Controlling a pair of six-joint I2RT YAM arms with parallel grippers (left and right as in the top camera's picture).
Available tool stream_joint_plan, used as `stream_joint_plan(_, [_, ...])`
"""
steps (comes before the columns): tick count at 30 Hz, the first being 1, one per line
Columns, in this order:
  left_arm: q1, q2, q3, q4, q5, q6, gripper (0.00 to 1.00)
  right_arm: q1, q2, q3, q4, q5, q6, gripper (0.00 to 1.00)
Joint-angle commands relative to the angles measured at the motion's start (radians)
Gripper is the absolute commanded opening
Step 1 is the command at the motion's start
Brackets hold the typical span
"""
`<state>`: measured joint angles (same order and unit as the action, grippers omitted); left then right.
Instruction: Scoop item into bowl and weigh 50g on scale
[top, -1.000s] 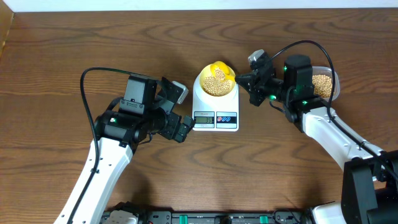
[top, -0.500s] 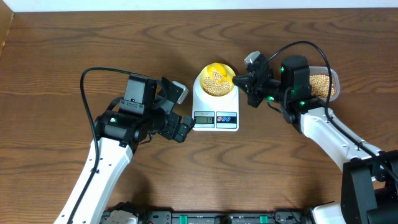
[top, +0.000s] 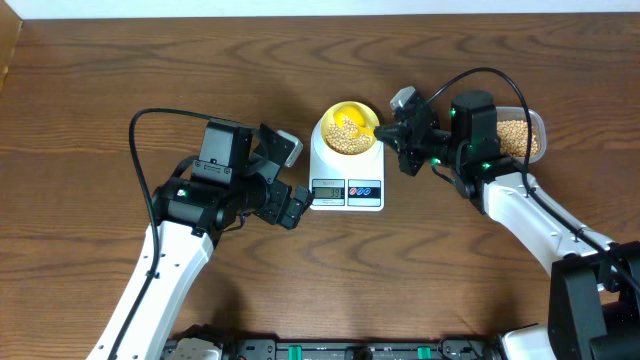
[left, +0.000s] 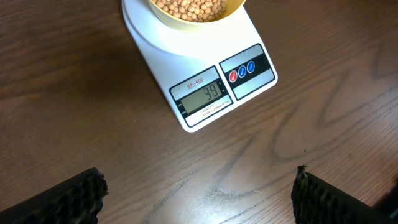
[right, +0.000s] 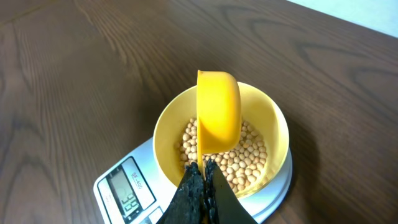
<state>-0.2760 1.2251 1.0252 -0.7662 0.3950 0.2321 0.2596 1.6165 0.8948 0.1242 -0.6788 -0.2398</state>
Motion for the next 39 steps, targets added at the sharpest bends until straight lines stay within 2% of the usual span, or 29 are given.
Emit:
stream_joint_plan(1, [-0.002,0.004,0.001,-0.003,0.016,-0.008,0.98,0.004,-0.008,0.005,0.001,0.001,-0.057,0.01])
stream_joint_plan(8, [-0.002,0.004,0.001,-0.003,0.016,-0.009,0.98,0.004,-0.061,0.005,-0.002,0.061,-0.091,0.01])
stream_joint_plan(25, [-0.002,0.004,0.001,-0.003,0.016,-0.008,0.98,0.014,-0.074,0.005,-0.008,0.014,-0.093,0.01])
stream_joint_plan(30, [-0.002,0.004,0.001,-0.003,0.016,-0.009,0.98,0.034,-0.074,0.005,-0.005,0.022,-0.179,0.01])
stream_joint_plan(39, [-0.002,0.004,0.001,-0.003,0.016,-0.008,0.98,0.037,-0.074,0.006,-0.006,0.026,-0.18,0.01])
